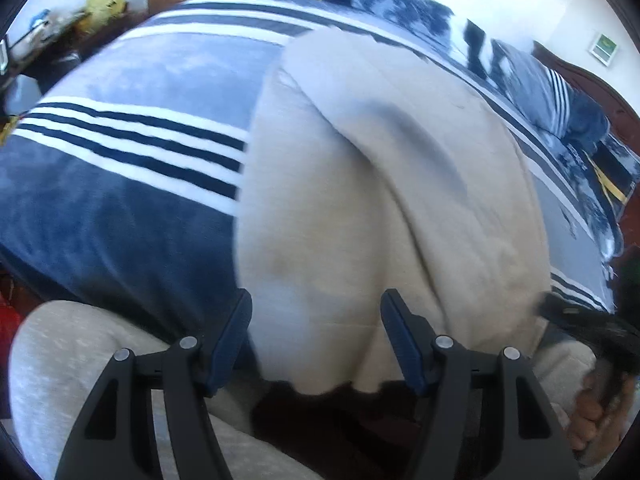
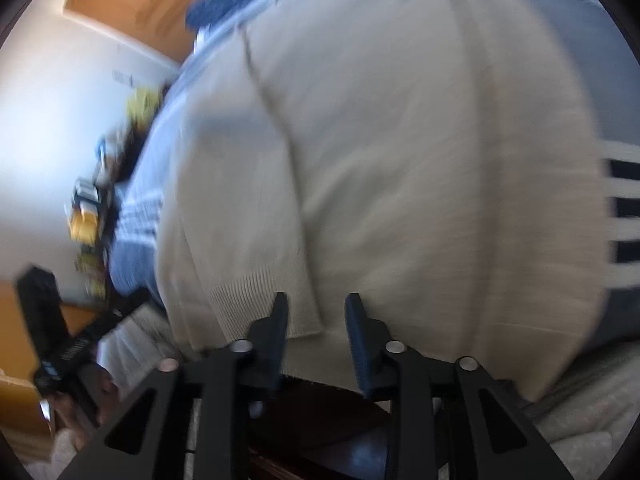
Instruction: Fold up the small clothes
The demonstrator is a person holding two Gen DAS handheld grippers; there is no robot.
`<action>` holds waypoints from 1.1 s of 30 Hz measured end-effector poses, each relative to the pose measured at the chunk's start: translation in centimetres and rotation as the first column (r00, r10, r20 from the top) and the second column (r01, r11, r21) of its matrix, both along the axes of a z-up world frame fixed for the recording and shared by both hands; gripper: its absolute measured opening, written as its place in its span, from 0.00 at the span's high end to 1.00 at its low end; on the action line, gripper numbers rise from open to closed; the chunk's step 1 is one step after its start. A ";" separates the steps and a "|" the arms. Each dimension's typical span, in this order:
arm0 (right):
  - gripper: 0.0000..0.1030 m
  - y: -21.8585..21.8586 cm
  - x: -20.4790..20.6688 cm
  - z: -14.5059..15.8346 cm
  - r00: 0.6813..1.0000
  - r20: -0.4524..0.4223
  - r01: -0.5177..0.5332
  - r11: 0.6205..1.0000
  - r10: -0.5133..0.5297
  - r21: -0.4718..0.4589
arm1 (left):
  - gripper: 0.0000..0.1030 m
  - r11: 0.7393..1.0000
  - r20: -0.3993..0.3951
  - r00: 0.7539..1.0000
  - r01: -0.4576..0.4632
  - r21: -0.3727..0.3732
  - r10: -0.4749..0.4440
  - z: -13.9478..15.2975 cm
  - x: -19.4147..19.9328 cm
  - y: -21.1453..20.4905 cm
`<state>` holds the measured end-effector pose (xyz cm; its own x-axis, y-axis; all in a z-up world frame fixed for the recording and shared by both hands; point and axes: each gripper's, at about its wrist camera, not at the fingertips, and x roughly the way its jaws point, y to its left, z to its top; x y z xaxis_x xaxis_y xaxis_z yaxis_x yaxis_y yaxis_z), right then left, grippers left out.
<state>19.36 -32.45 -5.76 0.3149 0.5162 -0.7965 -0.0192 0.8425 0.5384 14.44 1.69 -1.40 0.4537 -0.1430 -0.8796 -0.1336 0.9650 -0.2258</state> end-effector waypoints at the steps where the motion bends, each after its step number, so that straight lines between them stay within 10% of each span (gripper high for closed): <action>1: 0.32 -1.1 -0.8 0.8 0.999 0.029 0.044 0.999 -0.043 -0.010 | 0.36 1.000 0.000 1.000 -0.015 0.009 0.015 0.0 -0.1 0.4; 10: 0.44 -2.8 -3.3 -1.5 0.984 -0.107 0.153 0.986 -0.146 0.062 | 0.36 0.996 -0.091 0.993 -0.084 -0.020 0.082 -2.1 -0.2 2.8; 14: 0.69 -2.0 -2.7 -3.6 0.980 -0.157 0.128 0.992 -0.124 0.020 | 0.37 0.994 -0.110 0.989 -0.101 -0.033 0.097 -2.6 -0.1 3.3; 21: 0.75 -1.2 -1.9 -5.8 0.971 -0.206 0.128 0.992 -0.123 0.009 | 0.60 0.999 -0.137 0.990 -0.036 -0.030 0.032 -4.1 1.5 2.0; 25: 0.92 -0.8 -2.2 -4.0 0.983 -0.144 0.103 0.993 -0.111 -0.062 | 0.90 0.999 -0.116 0.993 0.038 0.024 -0.035 -3.9 1.7 0.3; 33: 0.95 -2.8 -5.1 0.8 0.983 -0.020 0.176 0.975 -0.180 -0.135 | 0.92 0.995 0.053 0.999 -0.004 0.096 -0.001 3.1 -1.6 2.4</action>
<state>14.29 -35.21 -4.92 0.3652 0.3434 -0.8653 0.1529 0.8947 0.4196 12.86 4.05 1.68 0.5004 -0.0580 -0.8638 -0.1252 0.9824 -0.1385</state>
